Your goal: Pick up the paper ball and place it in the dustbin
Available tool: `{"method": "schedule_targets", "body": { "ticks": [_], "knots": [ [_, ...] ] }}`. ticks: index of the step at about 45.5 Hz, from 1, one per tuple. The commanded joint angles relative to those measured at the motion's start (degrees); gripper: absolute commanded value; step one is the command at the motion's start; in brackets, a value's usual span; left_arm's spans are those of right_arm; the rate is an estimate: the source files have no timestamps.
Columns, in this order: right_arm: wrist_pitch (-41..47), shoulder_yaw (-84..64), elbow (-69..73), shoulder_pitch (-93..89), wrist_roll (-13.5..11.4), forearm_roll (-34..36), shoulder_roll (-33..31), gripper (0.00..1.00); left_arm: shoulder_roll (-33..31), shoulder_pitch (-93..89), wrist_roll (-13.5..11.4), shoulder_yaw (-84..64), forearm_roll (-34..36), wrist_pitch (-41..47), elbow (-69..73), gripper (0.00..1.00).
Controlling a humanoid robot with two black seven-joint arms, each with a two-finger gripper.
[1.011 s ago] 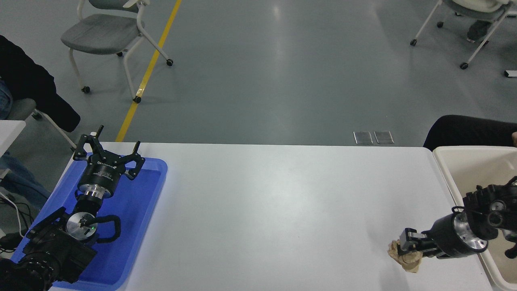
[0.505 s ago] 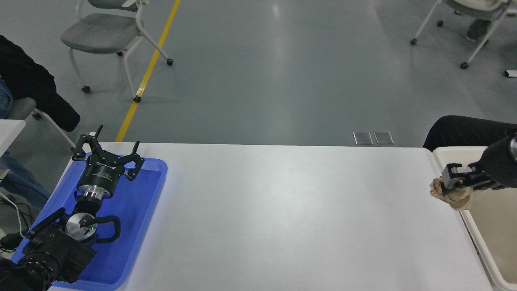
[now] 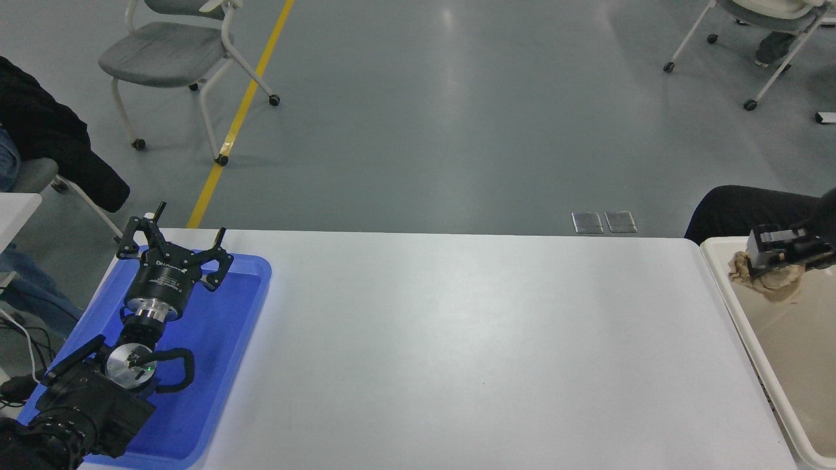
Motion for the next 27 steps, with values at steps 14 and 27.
{"method": "schedule_targets", "body": {
  "ticks": [14,27],
  "knots": [
    [-6.93,34.16,-51.79,-59.06,5.47,-11.63,-2.18,0.0,0.0,0.0,0.0,0.01,0.0,0.0,0.0,1.0],
    [-20.21,43.66,-64.28,-80.34,5.03,-10.67,8.37,0.0,0.0,-0.09,0.0,0.01,0.0,0.0,0.0,1.0]
  ]
}}
